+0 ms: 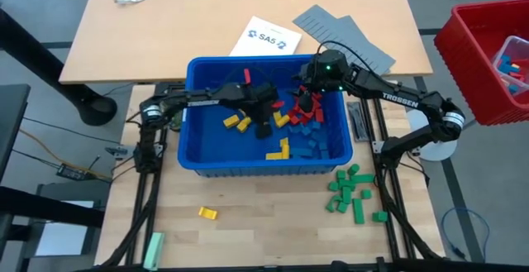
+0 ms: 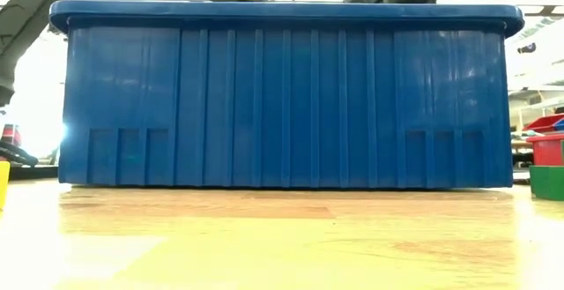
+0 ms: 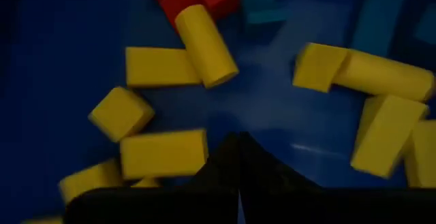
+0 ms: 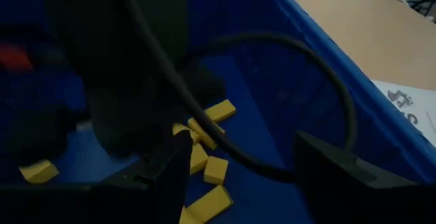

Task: Sort blocks
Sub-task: Remove the yellow block from the blue bin

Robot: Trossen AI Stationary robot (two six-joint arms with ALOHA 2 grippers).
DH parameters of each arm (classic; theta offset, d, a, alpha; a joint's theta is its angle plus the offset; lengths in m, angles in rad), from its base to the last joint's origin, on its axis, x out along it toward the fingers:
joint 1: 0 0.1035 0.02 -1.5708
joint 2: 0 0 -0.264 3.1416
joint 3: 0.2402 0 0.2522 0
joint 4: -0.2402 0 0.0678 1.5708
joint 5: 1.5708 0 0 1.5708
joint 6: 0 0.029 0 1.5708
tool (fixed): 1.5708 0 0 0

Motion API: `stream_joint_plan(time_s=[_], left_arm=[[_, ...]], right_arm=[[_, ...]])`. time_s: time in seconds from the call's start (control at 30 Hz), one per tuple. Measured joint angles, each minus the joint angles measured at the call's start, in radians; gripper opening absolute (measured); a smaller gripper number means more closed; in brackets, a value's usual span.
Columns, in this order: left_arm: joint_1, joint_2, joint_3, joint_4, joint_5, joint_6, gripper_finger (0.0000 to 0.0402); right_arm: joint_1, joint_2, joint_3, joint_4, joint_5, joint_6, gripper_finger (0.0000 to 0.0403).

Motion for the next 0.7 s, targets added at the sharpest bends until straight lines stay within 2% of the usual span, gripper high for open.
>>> stream_joint_plan(time_s=[0.2,0.33,0.4,0.53,0.7], left_arm=[[0.029,-0.129,0.007,-0.126,-0.121,-0.057,0.0003],[0.038,-0.196,-0.060,-0.128,-0.269,-0.114,0.0003],[0.043,-0.217,-0.099,-0.106,-0.282,-0.161,0.0003],[0.064,-0.219,-0.166,-0.105,-0.270,-0.269,0.0013],[0.118,-0.189,-0.213,-0.052,-0.043,-0.367,0.0076]], right_arm=[[-0.001,0.000,0.001,-0.005,0.003,0.000,0.0238],[-0.001,0.001,0.000,-0.011,0.003,0.001,0.0238],[-0.001,0.001,0.000,-0.012,0.003,0.000,0.0238],[-0.001,0.001,0.000,-0.007,0.003,-0.005,0.0238],[-0.001,0.001,0.000,-0.005,0.003,-0.022,0.0238]])
